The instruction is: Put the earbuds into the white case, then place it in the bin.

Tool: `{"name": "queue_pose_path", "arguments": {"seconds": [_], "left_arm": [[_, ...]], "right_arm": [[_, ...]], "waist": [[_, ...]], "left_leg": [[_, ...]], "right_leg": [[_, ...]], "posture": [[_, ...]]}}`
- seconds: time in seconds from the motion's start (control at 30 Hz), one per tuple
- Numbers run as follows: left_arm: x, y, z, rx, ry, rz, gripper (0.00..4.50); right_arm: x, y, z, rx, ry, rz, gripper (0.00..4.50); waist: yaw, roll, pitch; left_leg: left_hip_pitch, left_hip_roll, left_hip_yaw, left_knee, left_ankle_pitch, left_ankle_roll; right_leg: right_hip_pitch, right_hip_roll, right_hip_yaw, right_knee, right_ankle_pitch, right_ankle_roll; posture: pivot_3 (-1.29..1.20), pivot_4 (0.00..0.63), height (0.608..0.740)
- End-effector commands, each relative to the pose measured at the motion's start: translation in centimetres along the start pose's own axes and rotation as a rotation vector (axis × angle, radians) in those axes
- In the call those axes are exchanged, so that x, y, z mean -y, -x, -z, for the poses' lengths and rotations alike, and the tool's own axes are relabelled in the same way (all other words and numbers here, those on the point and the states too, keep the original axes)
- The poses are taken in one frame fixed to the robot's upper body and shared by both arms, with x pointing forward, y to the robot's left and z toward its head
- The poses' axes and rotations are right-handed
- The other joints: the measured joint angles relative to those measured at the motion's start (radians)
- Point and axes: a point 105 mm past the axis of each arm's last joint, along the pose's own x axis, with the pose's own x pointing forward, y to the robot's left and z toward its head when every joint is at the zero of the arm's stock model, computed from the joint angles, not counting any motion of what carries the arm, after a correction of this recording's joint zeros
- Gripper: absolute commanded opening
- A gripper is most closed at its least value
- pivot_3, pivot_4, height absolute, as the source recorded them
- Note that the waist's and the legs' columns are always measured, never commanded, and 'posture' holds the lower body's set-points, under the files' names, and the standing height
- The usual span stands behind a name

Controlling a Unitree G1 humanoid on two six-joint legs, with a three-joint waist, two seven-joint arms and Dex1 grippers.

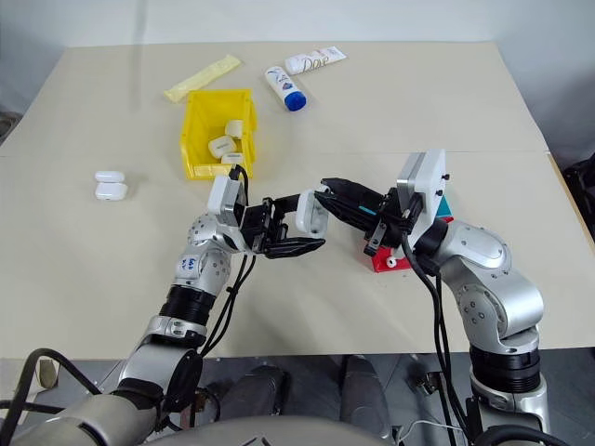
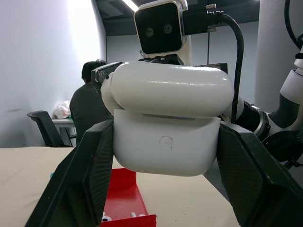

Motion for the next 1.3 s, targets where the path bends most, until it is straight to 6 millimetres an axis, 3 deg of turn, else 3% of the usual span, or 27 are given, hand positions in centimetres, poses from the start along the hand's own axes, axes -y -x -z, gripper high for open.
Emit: {"name": "queue_pose_path", "arguments": {"seconds": [0.03, 0.43, 0.57, 1.3], "left_arm": [[-0.2, -0.9, -0.3, 0.009, -0.026, 0.02, 2.83], [-1.0, -0.3, 0.3, -0.009, -0.001, -0.017, 2.83], [-1.6, -0.7, -0.1, 0.018, -0.009, -0.027, 2.83], [-0.8, -1.7, -1.4, 0.077, -0.023, 0.035, 2.83]], "right_arm": [[-1.2, -0.7, -1.3, 0.037, 0.046, -0.062, 0.43], [-1.5, -1.4, -3.3, 0.066, 0.098, -0.077, 0.43], [-2.0, -1.4, -2.3, 0.055, 0.058, -0.085, 0.43], [0.4, -0.7, 0.9, 0.071, -0.008, -0.008, 0.43]], "waist": [[0.0, 0.0, 0.0], [0.0, 0.0, 0.0], [0.0, 0.0, 0.0], [-0.003, 0.0, 0.0]], "left_leg": [[0.0, 0.0, 0.0, 0.0, 0.0, 0.0], [0.0, 0.0, 0.0, 0.0, 0.0, 0.0], [0.0, 0.0, 0.0, 0.0, 0.0, 0.0], [0.0, 0.0, 0.0, 0.0, 0.0, 0.0]], "right_leg": [[0.0, 0.0, 0.0, 0.0, 0.0, 0.0], [0.0, 0.0, 0.0, 0.0, 0.0, 0.0], [0.0, 0.0, 0.0, 0.0, 0.0, 0.0], [0.0, 0.0, 0.0, 0.0, 0.0, 0.0]], "posture": [[0.0, 0.15, 0.74], [0.0, 0.15, 0.74], [0.0, 0.15, 0.74], [0.0, 0.15, 0.74]]}}
